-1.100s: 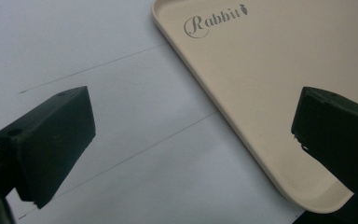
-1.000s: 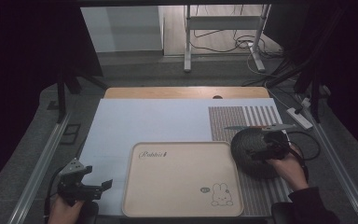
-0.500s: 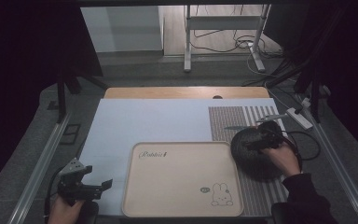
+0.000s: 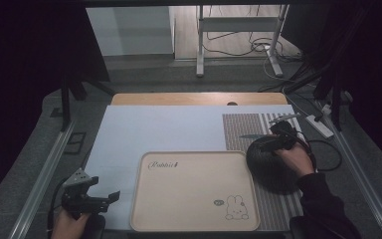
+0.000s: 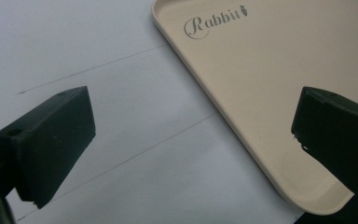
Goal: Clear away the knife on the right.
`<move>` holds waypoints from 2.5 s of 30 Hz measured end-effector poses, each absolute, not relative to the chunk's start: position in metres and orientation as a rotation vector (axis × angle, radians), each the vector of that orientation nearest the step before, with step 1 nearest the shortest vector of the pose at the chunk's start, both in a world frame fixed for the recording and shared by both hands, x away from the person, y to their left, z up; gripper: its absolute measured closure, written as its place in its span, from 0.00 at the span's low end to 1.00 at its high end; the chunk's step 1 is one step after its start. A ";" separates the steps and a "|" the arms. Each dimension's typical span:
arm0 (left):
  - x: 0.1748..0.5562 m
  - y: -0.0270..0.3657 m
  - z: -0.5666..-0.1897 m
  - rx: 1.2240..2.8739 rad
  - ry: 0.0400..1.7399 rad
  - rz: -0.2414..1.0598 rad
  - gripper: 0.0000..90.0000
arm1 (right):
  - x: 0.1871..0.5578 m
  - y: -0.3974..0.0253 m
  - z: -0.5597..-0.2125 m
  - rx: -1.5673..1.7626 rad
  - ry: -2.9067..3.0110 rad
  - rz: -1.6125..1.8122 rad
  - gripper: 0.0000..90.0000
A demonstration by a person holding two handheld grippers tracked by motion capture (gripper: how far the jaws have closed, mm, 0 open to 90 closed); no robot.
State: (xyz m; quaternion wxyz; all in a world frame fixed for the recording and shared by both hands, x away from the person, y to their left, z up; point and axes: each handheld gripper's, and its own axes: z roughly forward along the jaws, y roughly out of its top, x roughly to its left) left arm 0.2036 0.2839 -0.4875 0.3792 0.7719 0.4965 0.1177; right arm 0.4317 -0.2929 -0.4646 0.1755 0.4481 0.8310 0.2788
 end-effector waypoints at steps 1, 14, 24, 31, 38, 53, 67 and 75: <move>0.204 0.284 -0.488 1.971 1.269 0.300 0.00 | 0.434 -0.293 -0.465 1.275 2.349 0.784 0.00; 0.204 0.283 -0.487 1.974 1.265 0.298 0.00 | 0.468 -0.295 -0.467 1.313 2.344 0.708 0.00; 0.205 0.283 -0.487 1.977 1.264 0.299 0.00 | 0.491 -0.301 -0.473 1.366 2.351 0.650 0.00; 0.205 0.283 -0.487 1.978 1.264 0.299 0.00 | 0.501 -0.305 -0.477 1.371 2.338 0.566 0.07; 0.205 0.283 -0.488 1.981 1.262 0.300 0.00 | 0.507 -0.316 -0.475 1.366 2.362 0.575 0.63; 0.205 0.282 -0.487 1.992 1.260 0.304 0.00 | 0.519 -0.357 -0.489 1.441 2.347 0.484 0.99; 0.206 0.281 -0.487 1.999 1.257 0.304 0.00 | 0.503 -0.376 -0.489 1.525 2.404 0.443 0.99; 0.206 0.280 -0.487 2.006 1.248 0.304 0.00 | 0.496 -0.381 -0.487 1.556 2.439 0.406 0.99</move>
